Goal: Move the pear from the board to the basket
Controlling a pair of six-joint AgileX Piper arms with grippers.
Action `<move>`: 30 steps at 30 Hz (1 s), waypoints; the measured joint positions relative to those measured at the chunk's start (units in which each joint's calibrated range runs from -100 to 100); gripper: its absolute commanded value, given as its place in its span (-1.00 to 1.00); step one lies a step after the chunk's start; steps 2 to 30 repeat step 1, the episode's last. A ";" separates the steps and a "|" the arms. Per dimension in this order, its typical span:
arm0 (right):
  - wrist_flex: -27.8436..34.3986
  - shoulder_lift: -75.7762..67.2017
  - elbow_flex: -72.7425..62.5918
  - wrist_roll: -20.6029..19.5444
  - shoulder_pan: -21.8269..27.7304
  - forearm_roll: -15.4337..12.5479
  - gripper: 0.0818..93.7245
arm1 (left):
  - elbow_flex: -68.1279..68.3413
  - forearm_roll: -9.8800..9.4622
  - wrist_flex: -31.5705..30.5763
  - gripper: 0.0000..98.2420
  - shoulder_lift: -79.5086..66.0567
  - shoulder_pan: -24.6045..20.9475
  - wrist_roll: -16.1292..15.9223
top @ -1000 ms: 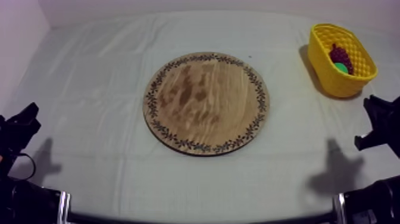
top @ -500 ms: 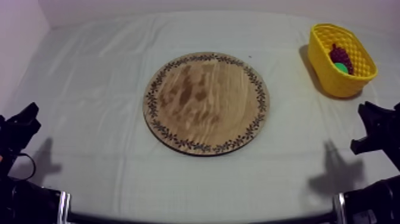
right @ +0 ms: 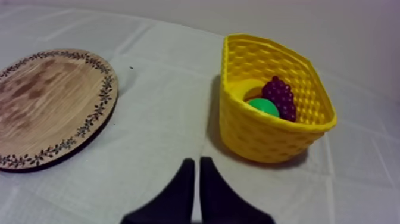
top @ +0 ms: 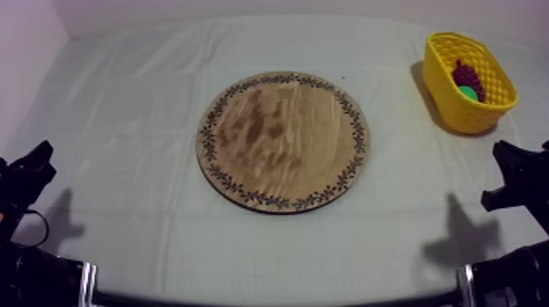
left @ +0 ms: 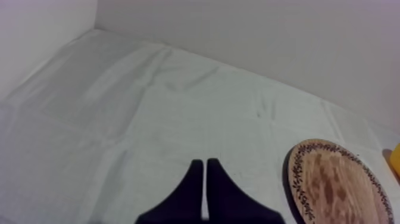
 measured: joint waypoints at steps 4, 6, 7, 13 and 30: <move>0.00 0.00 0.00 0.00 0.00 0.00 -0.99 | 0.00 0.00 0.00 -1.00 0.00 0.00 0.00; 0.00 0.00 0.00 0.00 0.00 0.00 -0.99 | 0.00 0.00 0.00 -1.00 0.00 0.00 0.00; 0.00 0.00 0.00 0.00 0.00 0.00 -0.99 | 0.00 0.00 0.00 -1.00 0.00 0.00 0.00; 0.00 0.00 0.00 0.00 0.00 0.00 -0.99 | 0.00 0.00 0.00 -1.00 0.00 0.00 0.00; 0.00 0.00 0.00 0.00 0.00 0.00 -0.99 | 0.00 0.00 0.00 -1.00 0.00 0.00 0.00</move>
